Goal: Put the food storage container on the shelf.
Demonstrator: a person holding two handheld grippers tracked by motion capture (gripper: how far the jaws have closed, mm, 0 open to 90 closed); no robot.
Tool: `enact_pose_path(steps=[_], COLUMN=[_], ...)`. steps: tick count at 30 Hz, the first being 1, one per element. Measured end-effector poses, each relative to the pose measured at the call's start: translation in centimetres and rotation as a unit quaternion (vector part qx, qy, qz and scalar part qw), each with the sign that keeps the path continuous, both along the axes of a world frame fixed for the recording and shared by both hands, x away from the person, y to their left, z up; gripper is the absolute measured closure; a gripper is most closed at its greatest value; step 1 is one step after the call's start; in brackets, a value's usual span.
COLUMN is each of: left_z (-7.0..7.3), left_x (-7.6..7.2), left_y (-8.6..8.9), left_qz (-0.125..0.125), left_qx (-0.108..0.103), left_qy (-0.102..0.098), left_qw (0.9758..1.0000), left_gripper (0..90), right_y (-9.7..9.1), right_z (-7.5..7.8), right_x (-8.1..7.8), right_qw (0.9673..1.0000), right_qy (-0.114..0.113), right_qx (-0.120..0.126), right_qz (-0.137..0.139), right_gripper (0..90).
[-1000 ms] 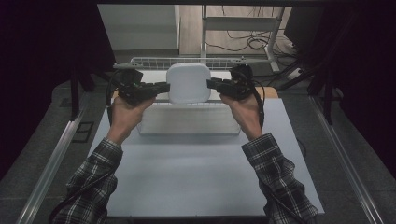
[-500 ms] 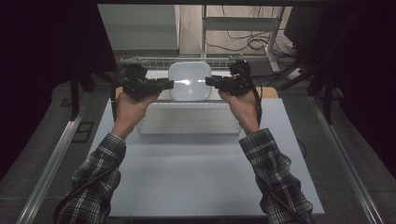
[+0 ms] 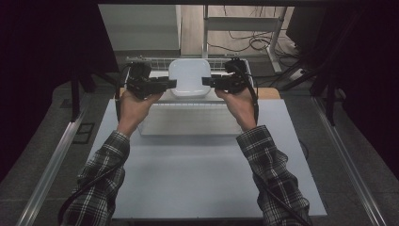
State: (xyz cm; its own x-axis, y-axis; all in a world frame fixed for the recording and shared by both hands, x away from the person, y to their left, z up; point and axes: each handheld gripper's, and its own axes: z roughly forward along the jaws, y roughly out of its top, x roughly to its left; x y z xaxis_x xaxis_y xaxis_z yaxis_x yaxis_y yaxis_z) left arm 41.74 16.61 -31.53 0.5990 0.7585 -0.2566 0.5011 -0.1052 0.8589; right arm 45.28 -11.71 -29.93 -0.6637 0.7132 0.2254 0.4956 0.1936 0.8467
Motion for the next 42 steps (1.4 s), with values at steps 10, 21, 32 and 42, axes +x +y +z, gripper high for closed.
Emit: enact_pose_path(steps=[10,21,32,42], left_z=[0.4,-0.2,-0.7,-0.8], left_x=[1.3,2.7,1.7,-0.3], left_y=[-0.2,-0.1,0.8,1.1], left_qz=[0.027,0.064,0.001,-0.033], left_qx=[0.032,0.037,0.021,0.026], left_qy=[-0.009,-0.031,-0.035,-0.063], left_qw=[0.9991,0.9968,0.9992,0.9971], left_gripper=[49.6,31.2,15.2,2.9], right_y=[-0.1,0.4,0.6,0.6], right_z=[-0.5,-0.4,-0.7,-1.8], right_x=[0.6,1.7,0.6,-1.0], right_qw=[0.9998,0.9984,0.9988,0.9976], right_qy=[0.012,-0.020,-0.045,-0.063], right_qx=[0.014,-0.010,-0.007,-0.024], right_qz=[-0.004,-0.051,-0.019,0.017], right_gripper=[49.9,42.1,17.4,5.8])
